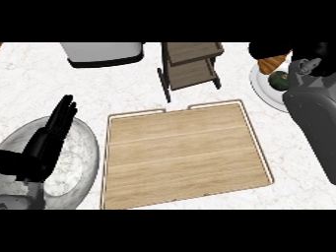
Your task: Pick the croissant from the tray and place it in the tiered basket
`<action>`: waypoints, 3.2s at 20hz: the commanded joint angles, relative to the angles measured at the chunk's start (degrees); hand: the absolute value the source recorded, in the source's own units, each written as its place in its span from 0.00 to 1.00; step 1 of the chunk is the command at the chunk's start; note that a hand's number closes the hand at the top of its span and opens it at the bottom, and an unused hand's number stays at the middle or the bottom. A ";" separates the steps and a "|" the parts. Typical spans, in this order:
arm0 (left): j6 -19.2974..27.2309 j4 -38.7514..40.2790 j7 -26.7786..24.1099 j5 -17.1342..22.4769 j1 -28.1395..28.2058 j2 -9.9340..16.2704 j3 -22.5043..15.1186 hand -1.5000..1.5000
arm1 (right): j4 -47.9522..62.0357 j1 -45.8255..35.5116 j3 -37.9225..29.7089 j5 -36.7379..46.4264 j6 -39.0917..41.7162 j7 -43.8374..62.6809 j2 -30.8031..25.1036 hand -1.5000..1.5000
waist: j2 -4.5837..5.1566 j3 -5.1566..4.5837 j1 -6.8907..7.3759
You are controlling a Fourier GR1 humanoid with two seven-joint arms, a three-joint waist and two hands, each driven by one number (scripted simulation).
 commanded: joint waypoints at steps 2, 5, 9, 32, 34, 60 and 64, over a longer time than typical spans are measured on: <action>-0.79 2.31 0.31 -0.90 2.21 -1.05 -2.55 0.50 | -0.66 -9.80 -5.29 6.02 8.17 13.97 1.18 1.00 | 1.29 -0.63 2.24; -1.16 2.59 1.25 -0.60 0.79 -1.98 -3.43 0.50 | 2.63 -16.36 -9.34 9.79 10.34 13.97 2.03 1.00 | 2.17 -0.59 4.31; -2.18 3.80 1.13 -0.79 -0.48 -2.61 -4.50 0.50 | 7.79 -23.75 -14.95 13.45 14.23 13.97 2.15 1.00 | 3.18 -0.48 5.99; -3.63 7.69 0.84 -2.72 -8.82 -4.03 -5.49 0.50 | 42.81 -43.82 -38.67 27.20 3.96 8.28 4.96 1.00 | 6.20 -0.02 11.65; -3.05 7.20 0.09 -3.15 -7.51 -5.39 -6.74 0.50 | 43.64 -42.39 -40.91 26.47 -0.03 5.18 5.02 1.00 | 6.19 0.04 11.72; -2.83 6.99 -0.13 -3.12 -5.60 -4.18 -5.21 0.50 | 37.28 -44.65 -52.79 49.56 -20.99 11.48 4.50 0.00 | 5.00 -0.34 9.12; -2.54 5.51 0.61 -2.89 -2.79 -3.15 -4.77 0.50 | 31.54 -45.94 -50.72 58.86 -18.69 12.83 3.95 0.00 | 4.03 -0.19 8.73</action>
